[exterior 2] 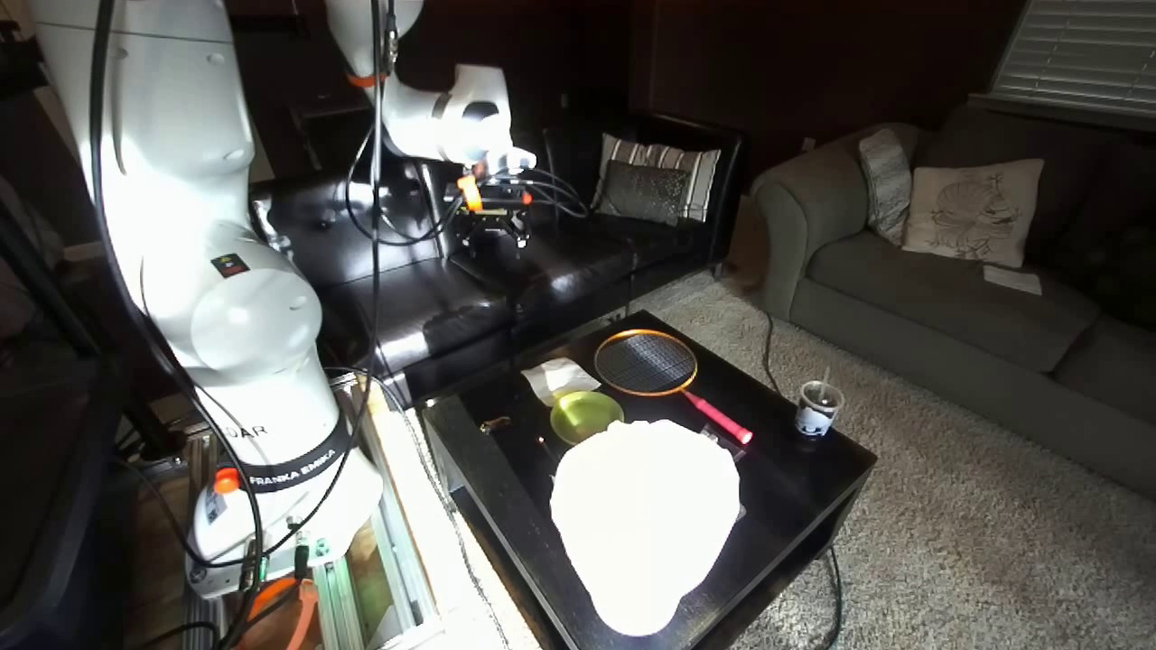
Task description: Pick up the orange object and place it back on the table.
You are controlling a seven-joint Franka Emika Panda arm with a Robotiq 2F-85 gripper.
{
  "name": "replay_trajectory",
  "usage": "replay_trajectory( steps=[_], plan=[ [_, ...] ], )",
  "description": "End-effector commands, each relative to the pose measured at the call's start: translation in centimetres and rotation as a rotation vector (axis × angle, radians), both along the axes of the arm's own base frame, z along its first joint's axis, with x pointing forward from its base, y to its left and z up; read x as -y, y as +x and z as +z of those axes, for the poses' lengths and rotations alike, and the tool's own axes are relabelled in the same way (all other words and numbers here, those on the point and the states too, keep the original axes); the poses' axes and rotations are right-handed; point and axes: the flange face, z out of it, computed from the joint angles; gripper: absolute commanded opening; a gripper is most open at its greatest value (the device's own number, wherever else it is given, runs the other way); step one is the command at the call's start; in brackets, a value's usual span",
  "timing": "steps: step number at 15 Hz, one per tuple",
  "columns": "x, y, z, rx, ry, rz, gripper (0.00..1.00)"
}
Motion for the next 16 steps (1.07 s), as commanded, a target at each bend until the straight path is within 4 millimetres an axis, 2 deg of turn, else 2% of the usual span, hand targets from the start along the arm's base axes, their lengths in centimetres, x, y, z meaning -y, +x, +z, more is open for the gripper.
replay_trajectory(
  steps=[1,4,10,11,13,16],
  plan=[
    [-0.9,-5.1,-4.5,0.065,0.046,0.174,1.00],
    [-1.3,-8.6,-8.0,0.071,0.038,0.312,1.00],
    [-2.4,-12.5,-15.3,-0.021,-0.067,0.475,1.00],
    [-1.6,-12.1,-13.1,-0.006,-0.043,0.445,1.00],
    [-1.8,-12.9,-14.8,-0.034,-0.060,0.468,1.00],
    [-2.0,-12.6,-15.3,-0.037,-0.061,0.468,1.00]
  ],
)
